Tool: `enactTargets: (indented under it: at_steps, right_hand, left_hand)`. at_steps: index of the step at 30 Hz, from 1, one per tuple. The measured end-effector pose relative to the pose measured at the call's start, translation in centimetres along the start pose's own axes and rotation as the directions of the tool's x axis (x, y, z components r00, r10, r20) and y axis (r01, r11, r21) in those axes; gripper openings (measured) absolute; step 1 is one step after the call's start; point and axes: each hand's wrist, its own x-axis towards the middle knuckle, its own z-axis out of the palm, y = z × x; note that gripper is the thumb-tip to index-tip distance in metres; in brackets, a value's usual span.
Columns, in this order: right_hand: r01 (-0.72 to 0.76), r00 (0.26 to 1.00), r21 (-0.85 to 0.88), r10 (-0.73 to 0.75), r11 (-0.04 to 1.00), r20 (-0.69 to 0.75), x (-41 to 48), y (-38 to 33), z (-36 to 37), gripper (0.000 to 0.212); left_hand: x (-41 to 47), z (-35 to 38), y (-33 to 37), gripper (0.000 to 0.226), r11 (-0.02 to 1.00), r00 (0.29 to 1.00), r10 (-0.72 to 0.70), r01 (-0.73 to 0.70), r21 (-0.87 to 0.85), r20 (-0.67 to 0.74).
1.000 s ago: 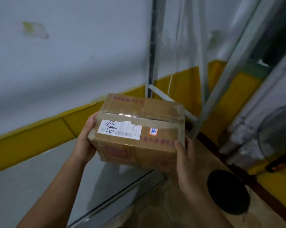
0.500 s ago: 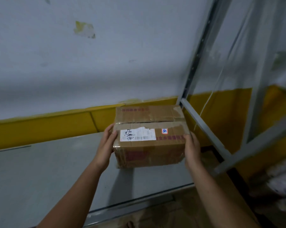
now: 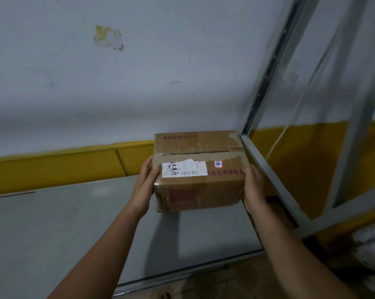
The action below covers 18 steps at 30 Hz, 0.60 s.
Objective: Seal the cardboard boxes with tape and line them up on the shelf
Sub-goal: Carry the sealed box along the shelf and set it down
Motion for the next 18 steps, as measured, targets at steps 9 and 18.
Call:
enactTargets:
  at_steps: [9, 18]
  right_hand:
    - [-0.097, 0.989, 0.003, 0.096, 0.995, 0.110, 1.8, 4.2, -0.5, 0.025]
    - [-0.073, 0.989, -0.028, 0.076, 0.997, 0.126, 1.0, 3.4, -1.1, 0.040]
  left_hand:
    - [-0.5, 0.9, -3.5, 0.046, 0.993, 0.991, -0.117, 0.119, 0.018, -0.064]
    - [-0.8, 0.1, -3.4, 0.045, 0.985, 0.985, -0.163, 0.166, 0.041, -0.052]
